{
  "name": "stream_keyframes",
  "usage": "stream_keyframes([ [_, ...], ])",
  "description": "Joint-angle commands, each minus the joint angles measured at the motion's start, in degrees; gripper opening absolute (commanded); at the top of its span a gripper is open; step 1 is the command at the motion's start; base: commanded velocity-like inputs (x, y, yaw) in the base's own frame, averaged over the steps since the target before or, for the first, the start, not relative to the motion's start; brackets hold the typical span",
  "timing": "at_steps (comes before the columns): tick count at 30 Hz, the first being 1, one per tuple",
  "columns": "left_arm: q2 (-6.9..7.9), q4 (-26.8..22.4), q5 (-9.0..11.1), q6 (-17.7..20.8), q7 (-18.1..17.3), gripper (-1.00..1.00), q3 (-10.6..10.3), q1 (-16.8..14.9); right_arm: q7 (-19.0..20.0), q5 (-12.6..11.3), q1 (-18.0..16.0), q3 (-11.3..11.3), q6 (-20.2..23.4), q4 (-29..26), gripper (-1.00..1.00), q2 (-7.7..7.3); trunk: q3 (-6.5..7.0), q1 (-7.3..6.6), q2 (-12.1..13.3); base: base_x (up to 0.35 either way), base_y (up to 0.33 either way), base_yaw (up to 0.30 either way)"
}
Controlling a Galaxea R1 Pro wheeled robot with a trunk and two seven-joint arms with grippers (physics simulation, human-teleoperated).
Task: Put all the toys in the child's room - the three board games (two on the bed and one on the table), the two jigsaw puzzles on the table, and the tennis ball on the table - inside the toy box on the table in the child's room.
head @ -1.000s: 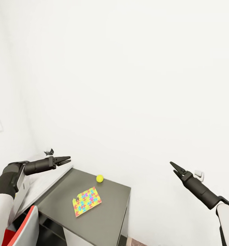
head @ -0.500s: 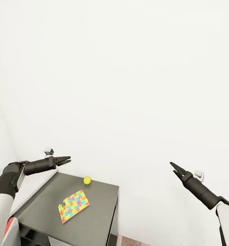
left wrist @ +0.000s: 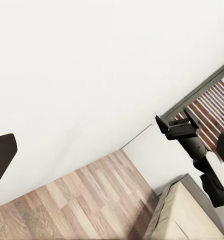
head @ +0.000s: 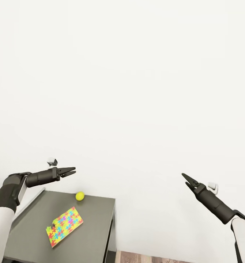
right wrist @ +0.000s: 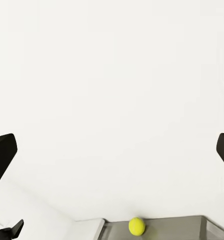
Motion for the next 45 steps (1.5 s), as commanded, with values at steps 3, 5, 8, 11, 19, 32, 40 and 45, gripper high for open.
stream_keyframes([
  [3,-0.01,-0.02,-0.29,0.60,-0.36,1.00,0.10,0.03,0.12,-0.09,-0.05,-0.08,0.33,0.02,1.00,0.02,-0.02,0.02,-0.03,-0.018,0.032,-0.277],
  [5,-0.01,-0.02,-0.27,0.60,-0.36,1.00,0.10,0.05,0.13,-0.08,-0.05,-0.08,0.31,0.02,1.00,0.02,-0.02,0.02,-0.03,-0.008,0.015,-0.277],
  [8,0.00,-0.02,-0.25,0.60,-0.36,1.00,0.12,0.07,0.13,-0.08,-0.04,-0.08,0.30,0.02,1.00,0.02,-0.02,0.02,-0.03,-0.004,0.008,-0.277],
  [11,0.00,-0.02,-0.27,0.60,-0.36,1.00,0.11,0.08,0.13,-0.07,-0.05,-0.08,0.29,0.02,1.00,0.05,-0.02,0.02,-0.03,-0.002,0.009,-0.277],
  [19,-0.03,-0.02,-0.31,0.60,-0.36,1.00,0.07,0.08,0.13,0.05,-0.04,-0.05,0.29,0.02,1.00,0.10,0.05,0.02,-0.03,-0.001,0.123,-0.175],
  [32,-0.02,-0.02,-0.30,0.60,-0.36,1.00,0.11,0.08,0.13,0.17,0.01,0.00,0.21,-0.01,1.00,0.17,0.23,0.02,-0.03,0.000,0.039,0.029],
  [40,-0.08,-0.02,-0.32,0.60,-0.36,1.00,0.04,0.08,0.13,0.40,-0.04,0.08,0.19,-0.07,1.00,0.27,0.31,0.02,-0.03,0.000,0.008,0.058],
  [45,-0.08,-0.02,-0.32,0.61,-0.36,1.00,0.02,0.08,0.13,0.43,-0.05,0.08,0.20,-0.07,1.00,0.26,0.52,0.02,-0.03,0.000,0.105,0.200],
])
